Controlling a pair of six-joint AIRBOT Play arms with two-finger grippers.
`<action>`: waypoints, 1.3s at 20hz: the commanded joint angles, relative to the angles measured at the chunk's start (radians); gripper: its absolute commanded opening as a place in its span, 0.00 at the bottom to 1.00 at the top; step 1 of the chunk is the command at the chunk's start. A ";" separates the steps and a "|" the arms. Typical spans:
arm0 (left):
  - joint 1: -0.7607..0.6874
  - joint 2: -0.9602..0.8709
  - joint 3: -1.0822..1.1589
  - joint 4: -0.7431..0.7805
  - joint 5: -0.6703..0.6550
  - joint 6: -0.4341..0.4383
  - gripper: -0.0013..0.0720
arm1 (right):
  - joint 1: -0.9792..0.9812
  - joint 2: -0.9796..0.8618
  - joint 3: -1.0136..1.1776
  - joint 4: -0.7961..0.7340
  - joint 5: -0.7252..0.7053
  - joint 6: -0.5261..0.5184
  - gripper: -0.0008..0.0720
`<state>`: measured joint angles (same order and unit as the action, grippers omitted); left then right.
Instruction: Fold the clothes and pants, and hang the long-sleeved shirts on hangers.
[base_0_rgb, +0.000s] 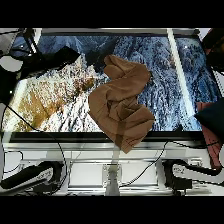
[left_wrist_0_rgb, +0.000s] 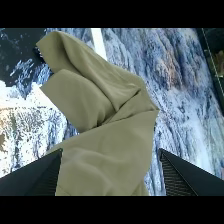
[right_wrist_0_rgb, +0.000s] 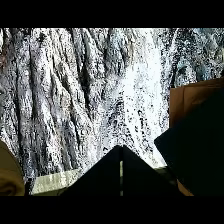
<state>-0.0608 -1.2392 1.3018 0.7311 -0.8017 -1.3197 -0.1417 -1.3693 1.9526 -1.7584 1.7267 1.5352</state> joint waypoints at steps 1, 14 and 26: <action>0.000 0.000 0.000 0.000 0.000 0.000 0.96 | -0.001 -0.001 0.000 0.000 0.000 0.000 0.02; -0.002 0.000 0.000 0.000 0.000 0.000 0.96 | -0.001 -0.001 0.000 0.001 -0.205 -0.083 0.02; 0.083 -0.056 0.000 0.504 -0.101 -0.019 0.96 | -0.001 0.000 -0.002 0.227 -0.446 -0.101 0.02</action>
<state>-0.0002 -1.2808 1.3018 1.0008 -0.8280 -1.3201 -0.1417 -1.3693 1.9522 -1.5951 1.2346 1.4517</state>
